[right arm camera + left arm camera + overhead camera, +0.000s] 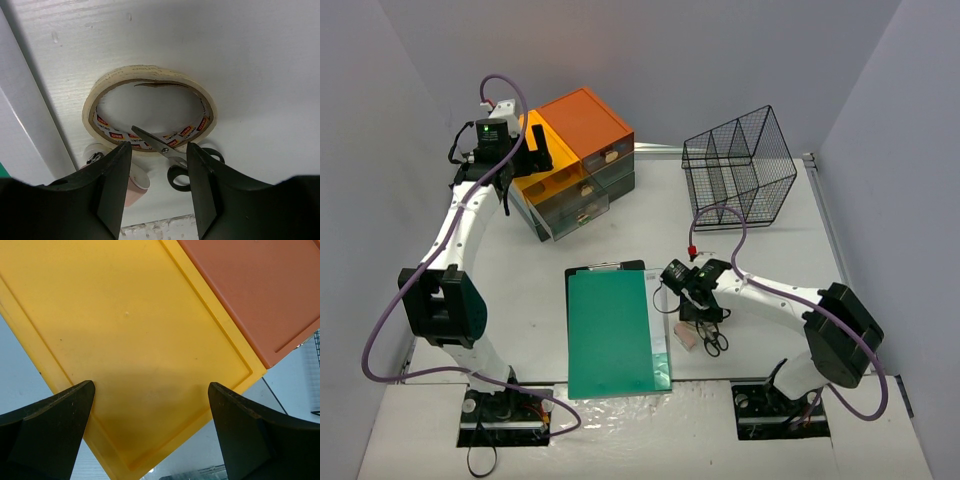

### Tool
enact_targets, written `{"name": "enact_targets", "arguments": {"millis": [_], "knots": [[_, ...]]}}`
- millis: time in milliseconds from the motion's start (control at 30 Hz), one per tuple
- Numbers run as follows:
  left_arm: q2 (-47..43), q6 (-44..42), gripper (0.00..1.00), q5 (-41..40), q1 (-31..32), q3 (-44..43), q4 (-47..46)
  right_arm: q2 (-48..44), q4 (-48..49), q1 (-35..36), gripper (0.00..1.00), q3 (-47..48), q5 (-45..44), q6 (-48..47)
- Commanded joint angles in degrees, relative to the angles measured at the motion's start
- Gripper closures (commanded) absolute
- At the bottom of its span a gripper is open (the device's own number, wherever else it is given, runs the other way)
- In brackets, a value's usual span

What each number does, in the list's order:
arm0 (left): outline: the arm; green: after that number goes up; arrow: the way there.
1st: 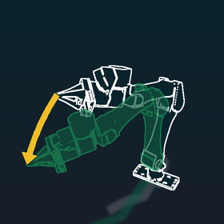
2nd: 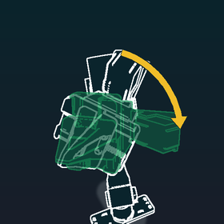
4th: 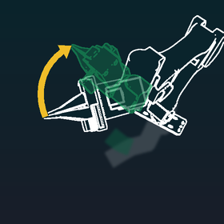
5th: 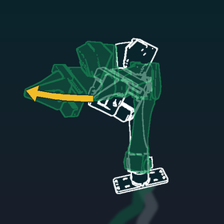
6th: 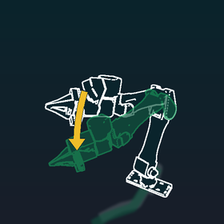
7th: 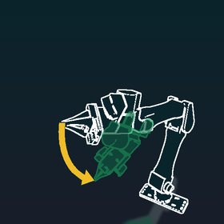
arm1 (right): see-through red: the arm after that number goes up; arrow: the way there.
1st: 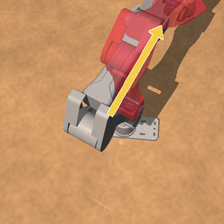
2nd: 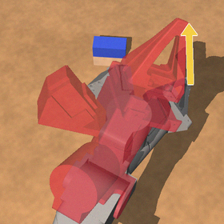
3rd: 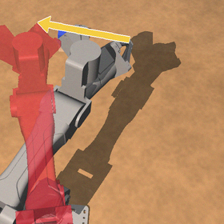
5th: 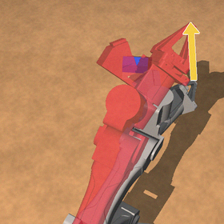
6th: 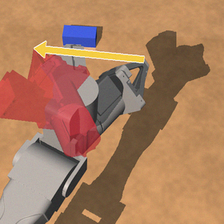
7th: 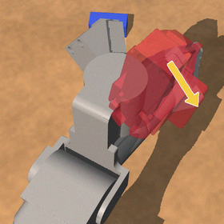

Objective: Organize the desk

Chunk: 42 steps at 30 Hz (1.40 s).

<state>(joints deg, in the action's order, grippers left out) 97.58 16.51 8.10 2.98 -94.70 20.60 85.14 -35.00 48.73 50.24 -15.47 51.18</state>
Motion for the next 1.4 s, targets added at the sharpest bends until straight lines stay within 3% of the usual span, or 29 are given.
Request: {"name": "enact_targets", "arguments": {"millis": [0, 600, 1367], "knots": [[-0.04, 1.12, 0.03, -1.88, -1.49, 0.41, 9.5, -0.86, -0.88, 1.59, 0.55, 1.53, -0.37, 1.2], [0.42, 0.89, 0.03, -1.95, -1.49, 0.25, 9.63, -6.65, -2.14, 7.07, 0.54, 4.87, 0.26, 1.21], [0.28, 0.8, 0.03, -1.99, -1.49, 0.08, 9.99, -0.54, -3.27, 10.25, 0.57, 1.28, 4.55, -0.65]]}}
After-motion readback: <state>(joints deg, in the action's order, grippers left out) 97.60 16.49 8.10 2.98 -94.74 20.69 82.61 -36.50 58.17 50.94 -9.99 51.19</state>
